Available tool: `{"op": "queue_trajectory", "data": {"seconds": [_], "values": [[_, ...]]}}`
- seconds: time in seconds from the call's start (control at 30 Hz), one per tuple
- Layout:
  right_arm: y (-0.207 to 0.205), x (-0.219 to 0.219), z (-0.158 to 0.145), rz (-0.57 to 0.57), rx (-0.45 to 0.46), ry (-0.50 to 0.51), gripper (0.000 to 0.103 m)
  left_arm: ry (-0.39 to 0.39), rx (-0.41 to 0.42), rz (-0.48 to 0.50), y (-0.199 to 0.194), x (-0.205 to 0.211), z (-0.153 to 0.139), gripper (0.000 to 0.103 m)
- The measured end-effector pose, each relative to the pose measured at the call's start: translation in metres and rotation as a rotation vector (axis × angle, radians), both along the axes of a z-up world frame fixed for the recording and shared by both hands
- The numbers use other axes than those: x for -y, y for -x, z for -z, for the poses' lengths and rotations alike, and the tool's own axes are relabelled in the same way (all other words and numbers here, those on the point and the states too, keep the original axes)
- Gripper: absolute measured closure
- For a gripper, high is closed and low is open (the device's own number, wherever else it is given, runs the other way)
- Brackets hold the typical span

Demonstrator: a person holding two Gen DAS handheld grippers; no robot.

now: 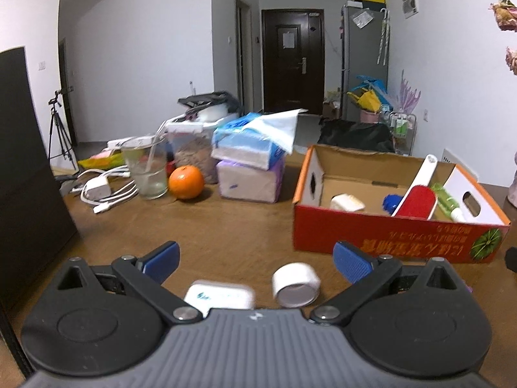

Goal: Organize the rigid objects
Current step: 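Withdraw both grippers from the box toward the white cotton-pad container, then close the left gripper on the white cotton-pad container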

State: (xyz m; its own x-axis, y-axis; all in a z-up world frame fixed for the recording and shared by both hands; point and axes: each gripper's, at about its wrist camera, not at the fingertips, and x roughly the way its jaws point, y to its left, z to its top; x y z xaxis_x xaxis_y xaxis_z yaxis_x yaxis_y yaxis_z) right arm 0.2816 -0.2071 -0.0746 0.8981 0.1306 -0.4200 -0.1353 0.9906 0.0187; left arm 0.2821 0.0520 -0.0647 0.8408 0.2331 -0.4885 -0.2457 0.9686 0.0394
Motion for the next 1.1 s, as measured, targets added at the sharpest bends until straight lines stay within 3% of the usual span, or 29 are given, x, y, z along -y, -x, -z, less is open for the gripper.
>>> {"op": "queue_trajectory", "data": {"seconds": [0.5,0.83,0.93,1.1], "values": [[0.012,-0.009,0.027,0.021,-0.095,0.01,0.002,0.029,-0.161,-0.012,0.006,-0.042,0.036,0.0],[0.008,-0.016,0.04,0.023,-0.14,0.02,0.002,0.02,-0.24,-0.015,-0.009,-0.042,0.064,0.0],[0.007,-0.016,0.041,0.029,-0.147,0.021,0.002,0.016,-0.243,-0.016,-0.01,-0.041,0.068,0.004],[0.005,-0.015,0.045,0.037,-0.156,0.02,0.002,0.065,-0.241,0.017,-0.011,-0.043,0.07,0.034]]}}
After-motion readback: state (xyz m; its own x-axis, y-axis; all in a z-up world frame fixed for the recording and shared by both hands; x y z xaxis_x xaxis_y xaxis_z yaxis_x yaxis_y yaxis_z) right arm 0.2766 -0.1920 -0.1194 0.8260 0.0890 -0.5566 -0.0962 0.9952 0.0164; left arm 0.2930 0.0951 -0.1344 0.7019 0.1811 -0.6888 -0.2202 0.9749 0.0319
